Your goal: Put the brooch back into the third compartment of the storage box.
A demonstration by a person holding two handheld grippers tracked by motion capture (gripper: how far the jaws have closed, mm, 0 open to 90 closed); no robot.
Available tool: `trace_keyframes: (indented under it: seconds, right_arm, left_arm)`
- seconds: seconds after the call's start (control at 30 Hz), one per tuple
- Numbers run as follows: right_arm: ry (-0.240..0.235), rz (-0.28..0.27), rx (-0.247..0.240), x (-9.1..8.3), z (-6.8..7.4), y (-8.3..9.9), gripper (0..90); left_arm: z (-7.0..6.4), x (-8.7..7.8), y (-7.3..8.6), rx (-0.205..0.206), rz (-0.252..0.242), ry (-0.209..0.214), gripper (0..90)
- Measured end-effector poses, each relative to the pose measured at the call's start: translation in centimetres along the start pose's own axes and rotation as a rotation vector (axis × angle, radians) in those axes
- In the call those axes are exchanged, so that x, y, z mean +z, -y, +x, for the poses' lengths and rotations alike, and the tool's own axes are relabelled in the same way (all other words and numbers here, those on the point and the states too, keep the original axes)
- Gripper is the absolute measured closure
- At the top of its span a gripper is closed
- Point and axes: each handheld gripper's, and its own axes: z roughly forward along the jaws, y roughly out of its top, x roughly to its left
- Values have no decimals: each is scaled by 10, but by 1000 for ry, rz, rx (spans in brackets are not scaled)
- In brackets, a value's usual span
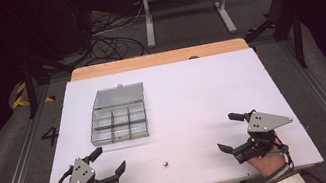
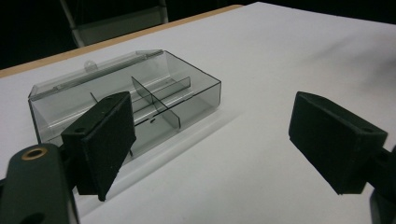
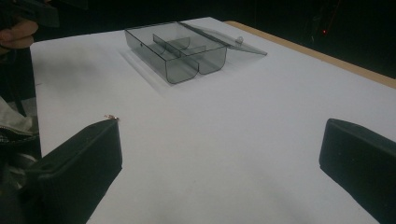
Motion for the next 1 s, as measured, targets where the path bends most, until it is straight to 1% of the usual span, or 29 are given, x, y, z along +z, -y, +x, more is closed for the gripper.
trace_keyframes:
  seconds: [0.17, 0.37, 0.4, 0.53, 0.77, 0.93, 1.0]
  right_arm:
    - [2, -3, -1, 0, 0, 0, 4]
    - [-8, 2, 14, 1, -1, 0, 7]
    - [-7, 4, 13, 1, -1, 0, 7]
    - [-11, -3, 19, 1, 0, 0, 8]
    - [-14, 2, 21, 2, 0, 0, 9]
    - [-14, 9, 21, 2, 0, 0, 9]
    - [-14, 10, 22, 2, -1, 0, 9]
  left_arm:
    - [1, 0, 0, 2, 1, -10, 155]
    - [2, -1, -1, -5, 1, -3, 159]
    - [2, -1, -2, -14, -1, -2, 160]
    - [2, -3, -3, -5, -3, -1, 163]
    - [0, -3, -6, 12, 7, -3, 164]
    - [0, -3, -11, 13, 10, 1, 164]
    - [0, -3, -14, 22, 12, 2, 166]
